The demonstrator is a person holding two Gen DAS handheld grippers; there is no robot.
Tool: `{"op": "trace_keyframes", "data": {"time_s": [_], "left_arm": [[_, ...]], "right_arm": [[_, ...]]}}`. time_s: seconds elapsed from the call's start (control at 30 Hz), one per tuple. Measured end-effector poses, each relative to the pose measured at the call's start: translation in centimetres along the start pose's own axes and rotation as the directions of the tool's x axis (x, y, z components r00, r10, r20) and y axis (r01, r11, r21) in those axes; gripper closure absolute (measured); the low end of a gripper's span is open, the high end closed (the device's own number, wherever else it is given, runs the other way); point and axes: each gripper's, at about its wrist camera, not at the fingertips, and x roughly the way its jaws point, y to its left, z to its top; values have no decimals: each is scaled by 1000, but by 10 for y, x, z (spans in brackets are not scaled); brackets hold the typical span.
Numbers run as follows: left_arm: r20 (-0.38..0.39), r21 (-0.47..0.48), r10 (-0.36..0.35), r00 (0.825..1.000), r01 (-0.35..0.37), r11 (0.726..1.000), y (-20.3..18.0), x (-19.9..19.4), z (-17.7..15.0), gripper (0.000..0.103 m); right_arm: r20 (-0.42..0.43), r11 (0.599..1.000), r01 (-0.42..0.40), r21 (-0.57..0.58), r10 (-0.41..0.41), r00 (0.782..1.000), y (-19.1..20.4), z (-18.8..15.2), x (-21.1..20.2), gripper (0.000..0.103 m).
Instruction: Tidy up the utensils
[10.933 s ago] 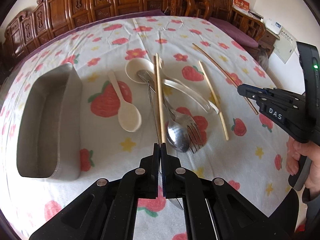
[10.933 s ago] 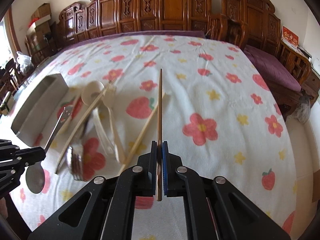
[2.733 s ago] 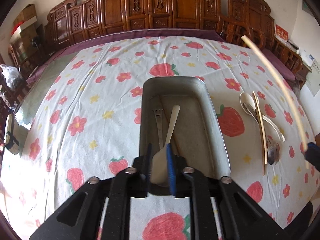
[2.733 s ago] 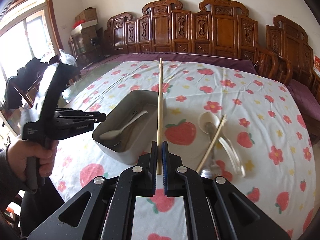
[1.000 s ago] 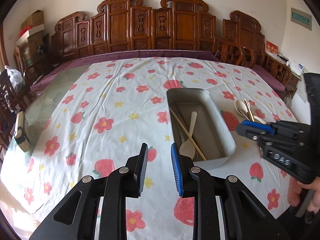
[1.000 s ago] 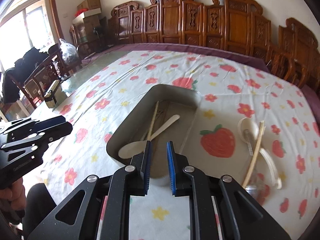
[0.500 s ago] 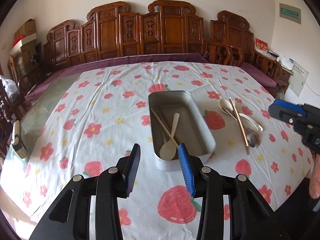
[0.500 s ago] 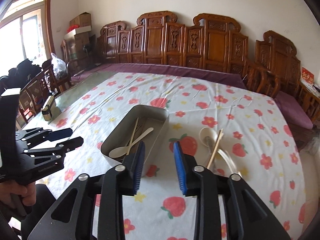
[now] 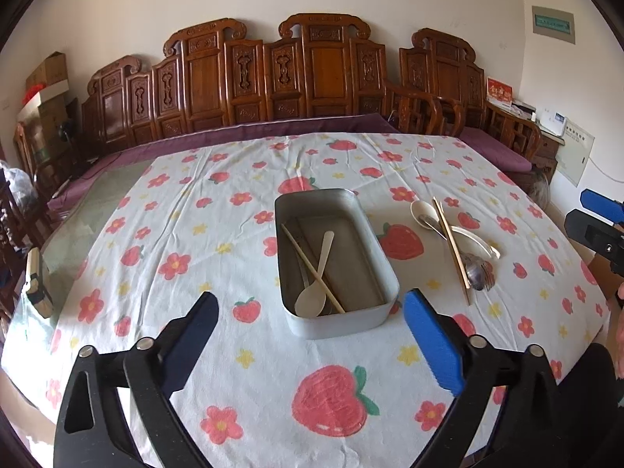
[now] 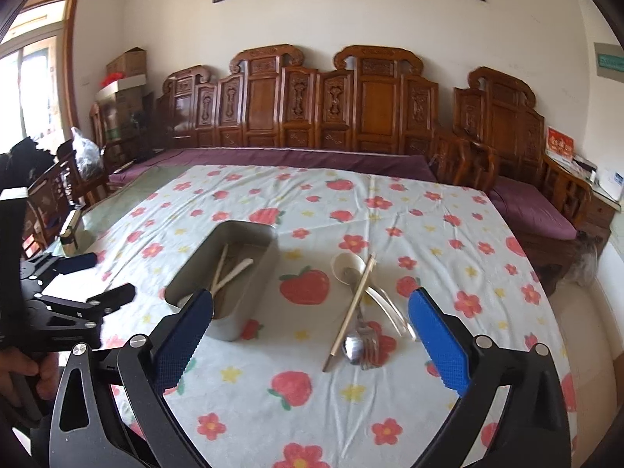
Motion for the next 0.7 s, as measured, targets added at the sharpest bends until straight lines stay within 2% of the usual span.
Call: {"op": "trace_keyframes", "data": {"time_s": [0.3,0.53,0.6,0.7], "left_arm": [[-7,32,0,1000,0,999,-13,2,-3,8],[-37,55,-34,999,36,998,-34,14,-2,8],[-41,57,-46,998,49,997,-41,18,0,8],[-49,64,-63,997,66,996,-54,25,4,8]], "right_arm": [[-35,1000,5,29,-4,999,-28,-17,12,2],[-94,1000,8,24,-6,996,-56,-31,43,2],[-113,1000,4,23,-1,994,-65,-34,51,5],[-150,1000,-5,30,9,989,-80,-37,64,15]]}}
